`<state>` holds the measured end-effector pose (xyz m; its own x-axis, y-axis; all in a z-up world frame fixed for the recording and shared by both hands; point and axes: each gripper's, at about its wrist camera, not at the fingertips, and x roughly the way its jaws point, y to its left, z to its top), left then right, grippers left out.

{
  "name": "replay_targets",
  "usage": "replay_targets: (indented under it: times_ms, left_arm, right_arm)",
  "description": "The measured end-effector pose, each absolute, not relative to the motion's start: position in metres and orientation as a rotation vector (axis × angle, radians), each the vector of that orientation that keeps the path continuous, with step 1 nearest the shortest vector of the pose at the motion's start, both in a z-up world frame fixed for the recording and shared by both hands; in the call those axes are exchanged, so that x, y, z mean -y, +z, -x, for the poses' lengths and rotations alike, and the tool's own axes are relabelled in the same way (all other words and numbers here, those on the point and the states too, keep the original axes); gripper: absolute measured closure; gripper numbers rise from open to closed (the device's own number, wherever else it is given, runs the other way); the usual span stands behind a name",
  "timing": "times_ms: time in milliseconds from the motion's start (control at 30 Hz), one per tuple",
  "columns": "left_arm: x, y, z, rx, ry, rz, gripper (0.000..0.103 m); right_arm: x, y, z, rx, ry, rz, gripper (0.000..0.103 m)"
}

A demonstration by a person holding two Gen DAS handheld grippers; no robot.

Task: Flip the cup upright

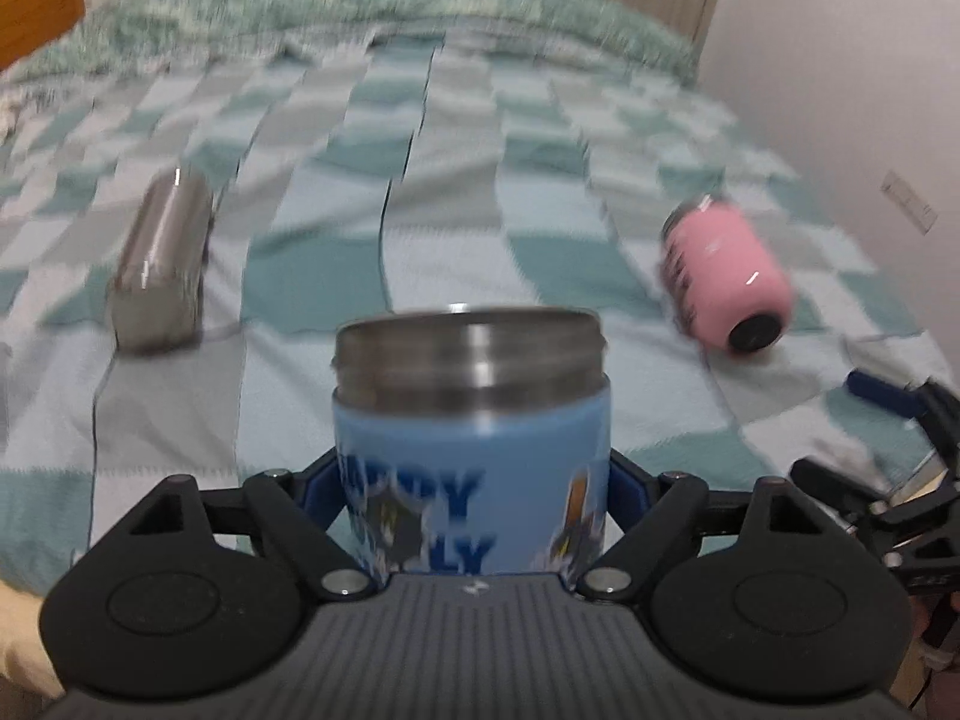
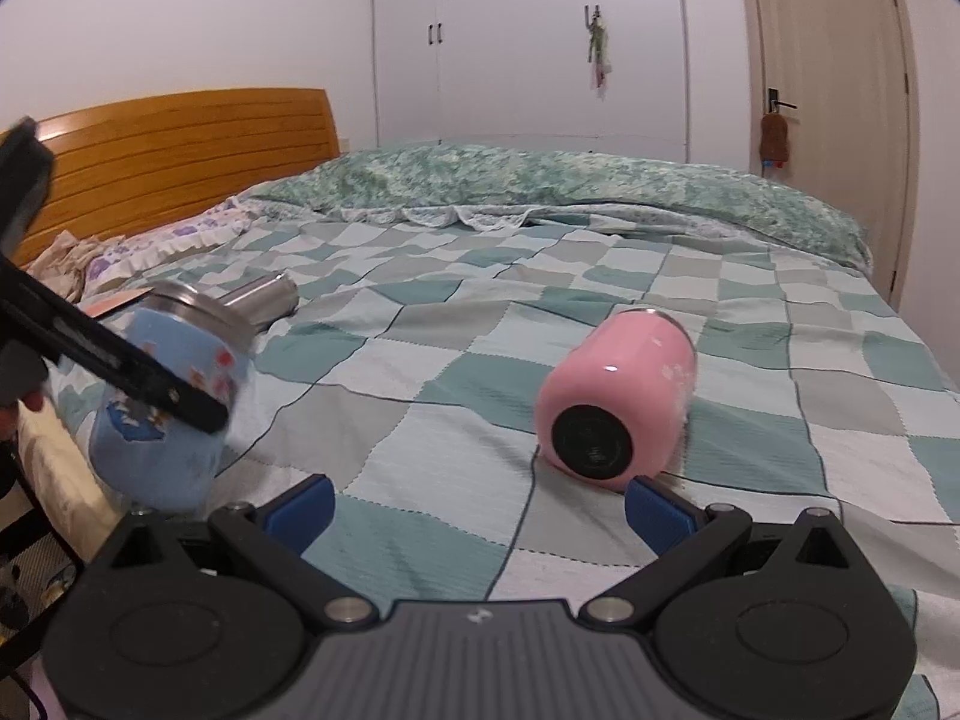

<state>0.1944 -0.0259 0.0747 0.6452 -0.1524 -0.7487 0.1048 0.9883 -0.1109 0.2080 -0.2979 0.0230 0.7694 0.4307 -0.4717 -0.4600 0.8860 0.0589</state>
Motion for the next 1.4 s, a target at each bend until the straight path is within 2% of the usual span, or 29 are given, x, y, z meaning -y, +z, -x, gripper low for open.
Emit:
replay_targets:
  times_ms: [267,433,600,833,867,900,1200,1400]
  left_arm:
    - [0.071,0.099,-0.195,-0.567,-0.230,-0.012,0.018]
    - [0.109,0.068,-0.209,-0.456,-0.227,-0.063,0.018]
    - [0.126,0.026,-0.229,-0.484,-0.204,-0.068,0.018]
    - [0.121,0.012,-0.223,-0.449,-0.211,-0.086,0.016]
    - [0.120,0.015,-0.221,-0.440,-0.213,-0.084,0.012]
    - [0.118,0.019,-0.217,-0.427,-0.205,-0.077,0.000]
    - [0.063,0.082,-0.134,-0.252,-0.155,0.027,0.000]
    - [0.017,0.080,-0.086,-0.243,-0.030,0.000,0.000]
  right_arm:
    - [0.310,0.022,-0.212,-0.463,0.415,0.039,0.000]
    - [0.319,0.019,-0.214,-0.447,0.381,0.009,0.000]
    - [0.327,0.015,-0.215,-0.450,0.350,0.001,0.000]
    - [0.333,0.012,-0.215,-0.446,0.330,0.003,0.000]
    - [0.333,0.013,-0.214,-0.444,0.328,0.003,0.000]
    - [0.333,0.013,-0.213,-0.442,0.328,0.002,0.000]
    - [0.315,0.030,-0.184,-0.376,0.365,-0.006,0.000]
    - [0.282,0.036,-0.146,-0.275,0.404,0.013,0.000]
